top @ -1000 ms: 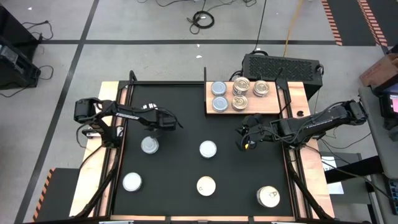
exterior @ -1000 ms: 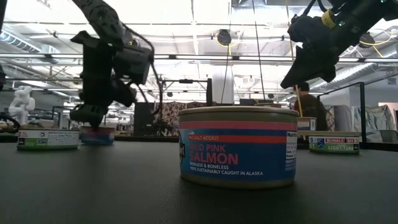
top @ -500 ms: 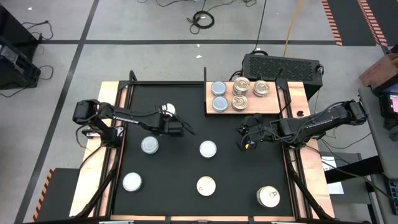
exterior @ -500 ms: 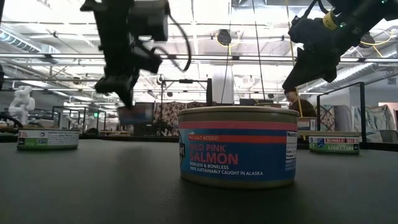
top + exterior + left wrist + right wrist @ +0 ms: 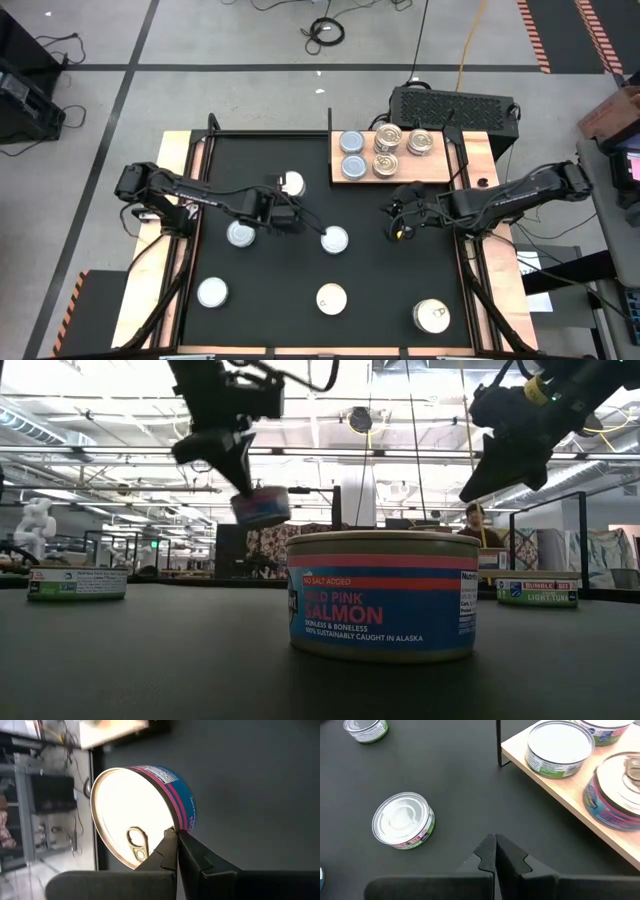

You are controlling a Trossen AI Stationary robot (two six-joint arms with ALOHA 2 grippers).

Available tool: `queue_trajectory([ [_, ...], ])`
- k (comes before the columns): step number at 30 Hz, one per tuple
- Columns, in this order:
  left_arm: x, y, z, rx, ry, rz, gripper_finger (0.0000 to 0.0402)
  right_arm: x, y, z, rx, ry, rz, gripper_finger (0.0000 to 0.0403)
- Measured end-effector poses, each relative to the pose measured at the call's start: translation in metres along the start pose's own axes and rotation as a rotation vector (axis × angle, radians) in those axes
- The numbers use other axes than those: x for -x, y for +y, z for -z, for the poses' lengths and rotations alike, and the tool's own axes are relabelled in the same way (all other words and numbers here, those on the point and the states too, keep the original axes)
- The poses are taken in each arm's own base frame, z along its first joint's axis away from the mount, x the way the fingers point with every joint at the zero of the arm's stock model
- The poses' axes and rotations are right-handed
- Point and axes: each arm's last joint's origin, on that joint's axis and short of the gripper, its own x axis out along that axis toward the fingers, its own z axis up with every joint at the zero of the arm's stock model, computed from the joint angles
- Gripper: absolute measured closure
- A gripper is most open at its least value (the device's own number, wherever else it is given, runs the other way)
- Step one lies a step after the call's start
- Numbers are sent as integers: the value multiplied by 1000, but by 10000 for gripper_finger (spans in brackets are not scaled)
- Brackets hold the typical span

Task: Stack canned seafood by type on shelf
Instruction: Put the blue pink tuna can on the shelf

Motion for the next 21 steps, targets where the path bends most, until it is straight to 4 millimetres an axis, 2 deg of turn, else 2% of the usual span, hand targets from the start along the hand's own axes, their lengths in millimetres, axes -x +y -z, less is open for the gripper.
queue_trajectory([
  [7,12,-2,-16,-31,-129,-5,397,11,-5,-3,-26,-27,-15,403],
  [14,22,-6,-34,-77,-294,-30,397,11,-7,-2,-19,-19,-3,403],
  [21,20,-8,-58,-94,-426,-48,398,20,-16,-2,-58,-51,62,403],
])
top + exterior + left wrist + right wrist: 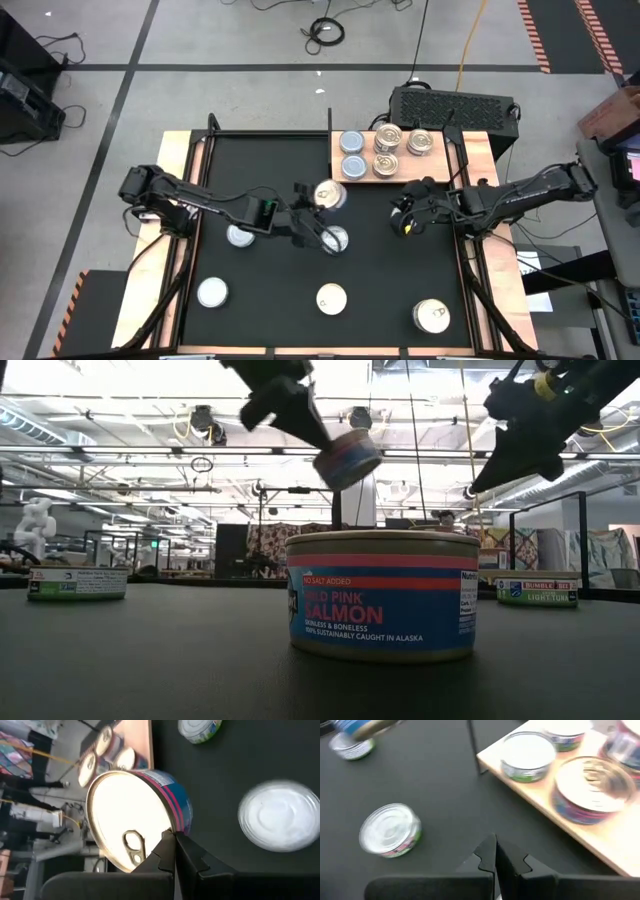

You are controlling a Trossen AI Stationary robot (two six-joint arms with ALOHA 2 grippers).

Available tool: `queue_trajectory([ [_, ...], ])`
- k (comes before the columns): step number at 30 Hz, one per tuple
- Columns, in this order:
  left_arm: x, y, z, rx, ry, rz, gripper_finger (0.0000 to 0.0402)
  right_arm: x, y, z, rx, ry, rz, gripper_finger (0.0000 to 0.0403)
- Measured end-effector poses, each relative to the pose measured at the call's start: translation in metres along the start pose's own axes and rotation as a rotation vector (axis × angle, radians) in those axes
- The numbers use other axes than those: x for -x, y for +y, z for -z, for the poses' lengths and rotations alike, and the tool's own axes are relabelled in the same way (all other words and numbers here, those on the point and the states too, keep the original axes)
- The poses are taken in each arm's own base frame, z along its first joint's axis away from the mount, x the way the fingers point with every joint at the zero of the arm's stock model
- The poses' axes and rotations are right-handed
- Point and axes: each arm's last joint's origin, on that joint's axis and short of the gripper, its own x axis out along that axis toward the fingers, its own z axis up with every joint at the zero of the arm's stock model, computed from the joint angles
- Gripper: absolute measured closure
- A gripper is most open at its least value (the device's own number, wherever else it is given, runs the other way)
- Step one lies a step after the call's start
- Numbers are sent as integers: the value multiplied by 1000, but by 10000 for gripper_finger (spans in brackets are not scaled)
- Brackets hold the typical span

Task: Stack canned seafood by type on shelf
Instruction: Put the blue pink tuna can on the shelf

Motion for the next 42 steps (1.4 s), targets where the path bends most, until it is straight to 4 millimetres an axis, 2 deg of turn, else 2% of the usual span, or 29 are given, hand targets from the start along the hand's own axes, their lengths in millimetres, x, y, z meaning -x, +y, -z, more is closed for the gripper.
queue_trajectory([
  [8,-39,13,-48,-94,-17,-39,400,20,-15,-9,-86,-116,13,403],
  [13,-73,14,-64,-175,2,-38,401,34,-26,-11,-106,-154,0,403],
  [20,-124,9,-73,-221,-50,21,401,55,-47,-14,-151,-295,76,403],
  [29,-189,10,-89,-356,-173,-114,402,67,-56,-15,-170,-344,47,403],
  [36,-219,25,-98,-306,-292,-122,402,69,-59,-15,-164,-353,53,403],
  [42,-245,33,-82,-290,-312,-105,402,70,-60,-15,-155,-362,63,403],
])
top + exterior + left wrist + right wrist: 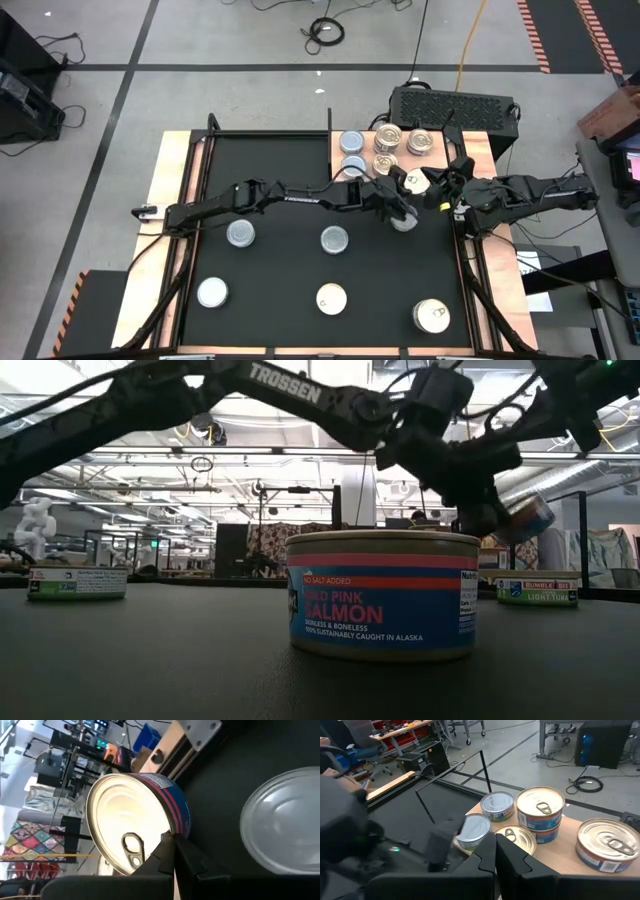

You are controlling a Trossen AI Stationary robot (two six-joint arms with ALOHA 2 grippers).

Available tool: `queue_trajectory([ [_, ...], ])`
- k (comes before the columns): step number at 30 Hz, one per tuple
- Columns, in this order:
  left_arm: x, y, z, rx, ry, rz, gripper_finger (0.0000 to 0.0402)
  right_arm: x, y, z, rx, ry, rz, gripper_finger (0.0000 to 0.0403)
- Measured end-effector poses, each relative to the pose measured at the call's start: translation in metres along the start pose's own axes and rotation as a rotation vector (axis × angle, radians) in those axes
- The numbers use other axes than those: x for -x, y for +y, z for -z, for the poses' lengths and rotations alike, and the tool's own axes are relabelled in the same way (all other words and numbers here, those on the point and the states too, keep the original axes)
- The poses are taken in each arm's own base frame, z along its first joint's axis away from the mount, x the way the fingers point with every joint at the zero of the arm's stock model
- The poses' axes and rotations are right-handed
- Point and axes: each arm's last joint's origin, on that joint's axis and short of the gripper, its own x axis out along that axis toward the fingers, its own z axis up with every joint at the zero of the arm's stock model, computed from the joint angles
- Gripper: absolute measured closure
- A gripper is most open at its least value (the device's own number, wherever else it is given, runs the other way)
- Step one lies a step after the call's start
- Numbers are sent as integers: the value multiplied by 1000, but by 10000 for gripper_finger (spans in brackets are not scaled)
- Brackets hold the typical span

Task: Stack canned seafood by type on shelf
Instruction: Put the blue pink tuna can on the shelf

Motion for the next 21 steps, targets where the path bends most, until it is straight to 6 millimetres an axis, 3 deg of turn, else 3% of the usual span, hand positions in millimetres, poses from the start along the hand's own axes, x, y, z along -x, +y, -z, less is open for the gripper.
queue_trajectory([
  [12,-14,23,38,42,-14,-34,402,0,0,0,-10,-13,13,403],
  [21,-17,37,56,83,-73,-19,402,0,1,-3,-27,-39,17,403],
])
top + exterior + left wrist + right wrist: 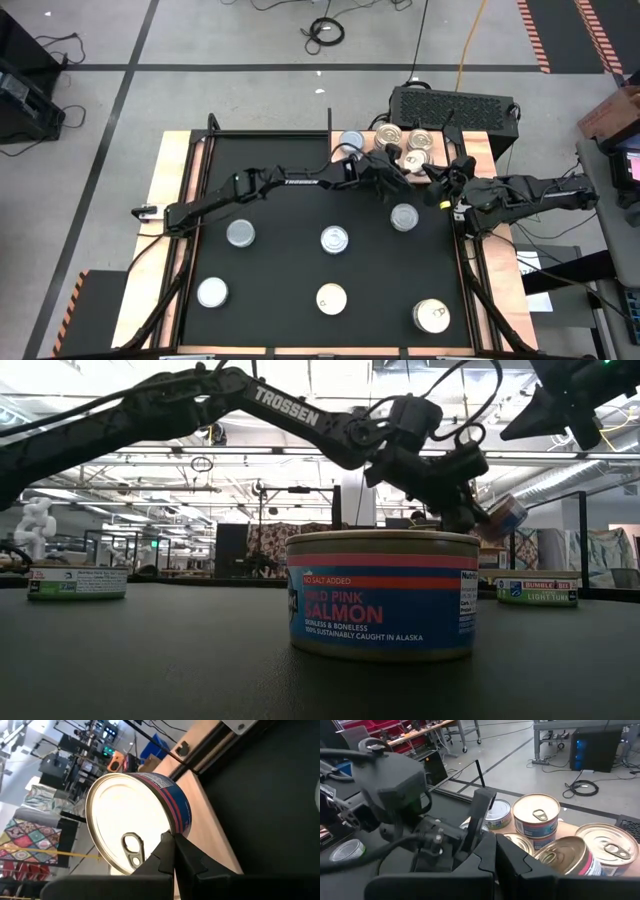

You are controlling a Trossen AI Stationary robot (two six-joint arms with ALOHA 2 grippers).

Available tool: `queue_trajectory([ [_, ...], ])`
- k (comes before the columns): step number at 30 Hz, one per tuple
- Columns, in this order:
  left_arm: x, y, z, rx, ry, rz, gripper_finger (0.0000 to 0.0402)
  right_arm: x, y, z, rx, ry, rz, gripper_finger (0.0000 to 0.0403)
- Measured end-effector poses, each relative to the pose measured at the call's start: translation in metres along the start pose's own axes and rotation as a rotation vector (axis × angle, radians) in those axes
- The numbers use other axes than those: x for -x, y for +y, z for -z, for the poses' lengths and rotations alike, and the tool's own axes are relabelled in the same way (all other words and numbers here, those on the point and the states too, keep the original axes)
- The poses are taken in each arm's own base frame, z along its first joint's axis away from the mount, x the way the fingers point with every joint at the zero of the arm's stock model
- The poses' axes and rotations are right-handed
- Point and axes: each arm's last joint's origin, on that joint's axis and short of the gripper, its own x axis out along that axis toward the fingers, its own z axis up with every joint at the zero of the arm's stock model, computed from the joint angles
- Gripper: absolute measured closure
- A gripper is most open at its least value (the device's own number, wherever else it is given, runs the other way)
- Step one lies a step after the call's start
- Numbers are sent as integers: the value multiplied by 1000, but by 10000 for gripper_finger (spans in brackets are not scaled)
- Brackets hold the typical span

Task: Stack canned seafood by type on shelf
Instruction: Put the blue pink tuna can on the shelf

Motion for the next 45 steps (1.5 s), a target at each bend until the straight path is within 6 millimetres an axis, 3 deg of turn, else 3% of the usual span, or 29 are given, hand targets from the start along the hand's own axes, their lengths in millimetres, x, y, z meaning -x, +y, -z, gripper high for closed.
queue_trajectory([
  [11,-3,4,6,6,-50,-14,402,0,1,-2,-18,-21,3,403],
  [17,-6,-3,12,5,-19,18,402,0,1,-2,-30,-20,2,403],
  [27,-7,6,27,65,13,10,402,0,1,-2,-32,-19,2,403],
  [45,-7,2,29,62,35,43,402,0,1,-1,-29,-15,-2,403],
])
